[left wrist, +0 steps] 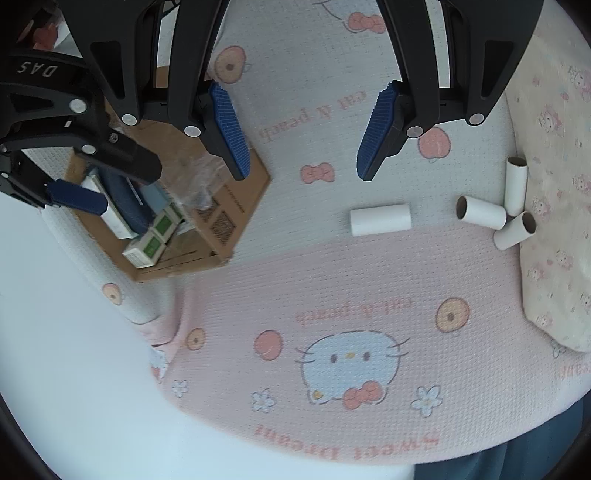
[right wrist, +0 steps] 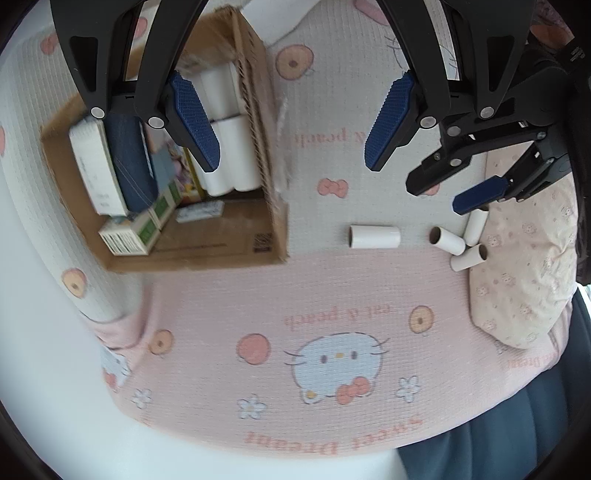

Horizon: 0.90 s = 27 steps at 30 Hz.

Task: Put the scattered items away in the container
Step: 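Move both grippers toward the cluster of white cardboard tubes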

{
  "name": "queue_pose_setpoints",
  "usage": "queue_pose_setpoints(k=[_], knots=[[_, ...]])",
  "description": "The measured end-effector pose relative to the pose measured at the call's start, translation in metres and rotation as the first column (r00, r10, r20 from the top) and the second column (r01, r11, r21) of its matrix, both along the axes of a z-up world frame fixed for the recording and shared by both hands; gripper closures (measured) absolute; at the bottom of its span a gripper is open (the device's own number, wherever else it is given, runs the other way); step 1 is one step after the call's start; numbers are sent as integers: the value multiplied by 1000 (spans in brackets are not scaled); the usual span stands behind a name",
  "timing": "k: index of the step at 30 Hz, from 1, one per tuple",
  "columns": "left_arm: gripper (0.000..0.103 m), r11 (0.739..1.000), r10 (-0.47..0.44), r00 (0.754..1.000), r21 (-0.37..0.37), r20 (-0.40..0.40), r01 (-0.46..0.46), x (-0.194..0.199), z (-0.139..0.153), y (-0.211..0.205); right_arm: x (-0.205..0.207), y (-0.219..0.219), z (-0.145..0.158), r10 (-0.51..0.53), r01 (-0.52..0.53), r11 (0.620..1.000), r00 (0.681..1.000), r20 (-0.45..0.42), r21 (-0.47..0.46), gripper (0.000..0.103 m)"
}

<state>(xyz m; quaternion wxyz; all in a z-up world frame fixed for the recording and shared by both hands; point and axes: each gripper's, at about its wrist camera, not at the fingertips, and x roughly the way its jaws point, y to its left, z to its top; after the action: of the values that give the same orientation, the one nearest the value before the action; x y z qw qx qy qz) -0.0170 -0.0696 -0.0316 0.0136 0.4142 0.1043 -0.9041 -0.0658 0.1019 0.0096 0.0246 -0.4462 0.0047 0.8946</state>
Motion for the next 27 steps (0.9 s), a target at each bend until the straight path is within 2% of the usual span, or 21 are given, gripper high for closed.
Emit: queue_pose_setpoints(k=[3,8,12,15,17,18,20,21,23,24,25,27], knots=[[39,1000,24,999,-8,30,-24,-3,-12,-15,-16,-10,-6,41,-41,999,999,16,-17,23],[39,996,76,993,-62,87,-71,-4,-32,-48,-49,-31,-23,110,-109,994,993,42,-28,23],[39,984,98,987,-158,127,-78,1,-50,-72,-72,-43,-37,136,-130,981,990,33,-142,23],[39,961,128,983,-260,133,-90,4,-65,-91,-85,-49,-53,143,-130,954,989,28,-270,23],[39,936,163,977,-334,139,-109,3,-76,-106,-96,-56,-66,138,-120,944,990,37,-308,23],[39,931,175,973,-347,150,-114,2,-84,-118,-100,-59,-73,136,-121,942,990,29,-314,23],[39,945,199,959,-298,202,-134,-2,-94,-138,-110,-65,-87,113,-104,939,994,9,-327,23],[39,958,216,950,-236,227,-161,-4,-99,-150,-115,-67,-95,89,-81,937,996,9,-339,23],[39,970,244,938,-46,246,-240,-9,-108,-179,-125,-67,-111,51,-41,925,999,18,-378,23],[39,962,257,934,26,249,-272,-11,-111,-190,-131,-67,-119,35,-23,924,999,24,-381,23],[39,943,277,926,113,255,-313,-15,-116,-203,-138,-67,-128,8,1,925,1000,24,-379,23],[39,902,319,911,210,261,-376,-21,-123,-218,-148,-64,-140,-25,26,922,1000,9,-386,23]])
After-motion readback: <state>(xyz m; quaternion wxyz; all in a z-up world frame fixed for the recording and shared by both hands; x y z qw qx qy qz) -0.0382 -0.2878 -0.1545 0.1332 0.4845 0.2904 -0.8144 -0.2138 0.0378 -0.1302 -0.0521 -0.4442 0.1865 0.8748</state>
